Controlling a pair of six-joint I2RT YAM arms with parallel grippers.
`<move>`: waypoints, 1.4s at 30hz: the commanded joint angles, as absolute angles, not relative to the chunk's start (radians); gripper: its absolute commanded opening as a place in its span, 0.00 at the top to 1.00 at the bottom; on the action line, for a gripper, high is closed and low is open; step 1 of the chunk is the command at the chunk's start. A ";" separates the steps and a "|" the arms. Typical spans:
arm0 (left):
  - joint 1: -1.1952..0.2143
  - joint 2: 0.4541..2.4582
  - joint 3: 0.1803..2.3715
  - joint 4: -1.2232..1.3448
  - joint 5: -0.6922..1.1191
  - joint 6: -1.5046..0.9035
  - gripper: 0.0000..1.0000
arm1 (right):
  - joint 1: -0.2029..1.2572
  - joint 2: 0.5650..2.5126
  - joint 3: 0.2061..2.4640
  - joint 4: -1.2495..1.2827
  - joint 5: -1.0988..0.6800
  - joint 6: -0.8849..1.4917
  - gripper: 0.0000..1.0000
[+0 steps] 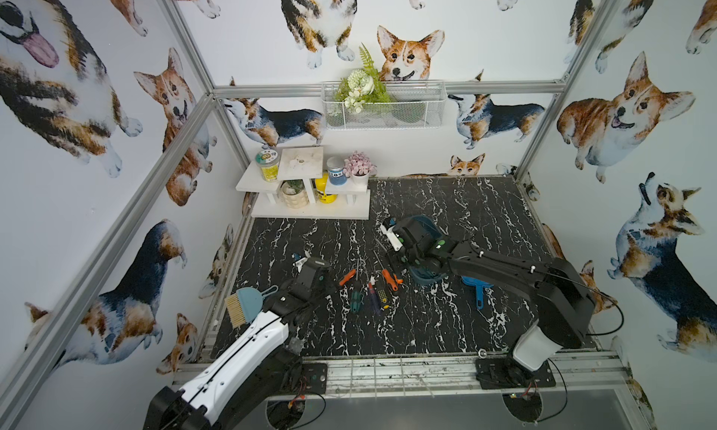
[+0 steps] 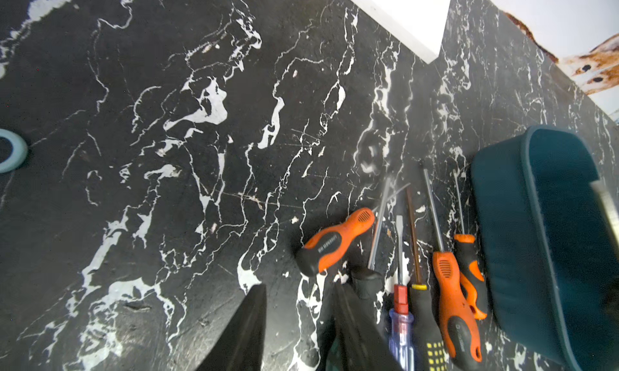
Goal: Put the screwdriver on the desktop into the storage box
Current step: Place the screwdriver in the storage box, then pick up the screwdriver from the center of the board.
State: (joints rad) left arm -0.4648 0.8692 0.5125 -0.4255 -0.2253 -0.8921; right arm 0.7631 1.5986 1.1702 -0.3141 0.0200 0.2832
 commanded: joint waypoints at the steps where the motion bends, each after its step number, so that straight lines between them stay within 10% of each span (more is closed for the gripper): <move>1: -0.464 0.890 0.513 -0.383 -0.154 -0.833 0.58 | 0.670 1.520 1.114 -0.228 -0.032 0.343 1.00; 14: -0.465 1.022 0.548 -0.375 -0.064 -0.727 0.36 | 0.490 1.636 0.966 -0.154 -0.197 0.295 0.97; 22: -0.490 1.087 0.539 -0.345 0.007 -0.731 0.29 | 0.492 1.669 0.963 -0.156 -0.196 0.275 0.52; 28: -0.585 1.177 0.544 -0.262 0.048 -0.755 0.26 | 0.492 1.540 0.938 -0.127 -0.153 0.330 0.39; 42: -0.740 1.453 0.673 -0.396 -0.184 -0.798 0.71 | 0.492 1.269 0.764 -0.004 -0.080 0.496 0.42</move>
